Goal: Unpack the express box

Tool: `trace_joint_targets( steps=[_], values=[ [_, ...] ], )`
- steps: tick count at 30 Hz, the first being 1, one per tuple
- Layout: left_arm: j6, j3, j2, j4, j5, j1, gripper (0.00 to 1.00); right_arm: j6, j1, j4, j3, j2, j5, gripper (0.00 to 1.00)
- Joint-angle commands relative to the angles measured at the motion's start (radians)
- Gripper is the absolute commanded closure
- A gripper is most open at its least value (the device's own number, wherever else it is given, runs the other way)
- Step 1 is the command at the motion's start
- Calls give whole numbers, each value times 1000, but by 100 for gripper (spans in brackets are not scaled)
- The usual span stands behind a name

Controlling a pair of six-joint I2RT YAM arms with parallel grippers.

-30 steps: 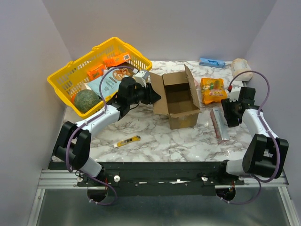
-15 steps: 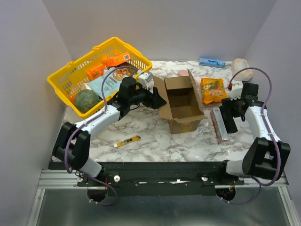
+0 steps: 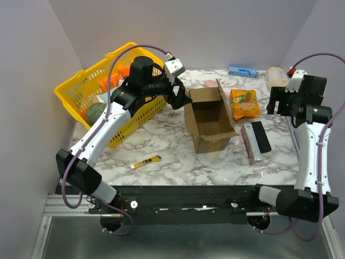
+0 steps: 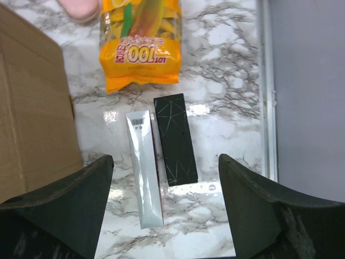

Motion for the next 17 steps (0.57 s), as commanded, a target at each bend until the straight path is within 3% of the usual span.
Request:
trace_joint_targets(
  steps=[1, 4, 8, 12, 17],
  values=[
    [137, 25, -36, -293, -160, 20, 1, 97, -5, -125, 126, -39, 172, 13],
    [23, -46, -120, -261, -215, 49, 1, 106, -3, -151, 168, -53, 191, 12],
    [-48, -228, -301, -82, -283, 58, 1, 147, -3, -134, 283, -53, 95, 11],
    [-131, -152, -285, -12, -459, 81, 1, 209, -5, -123, 474, -32, 15, 6],
    [-102, -113, -246, -15, -489, 116, 1, 244, -3, -206, 608, 32, 18, 6]
  ],
)
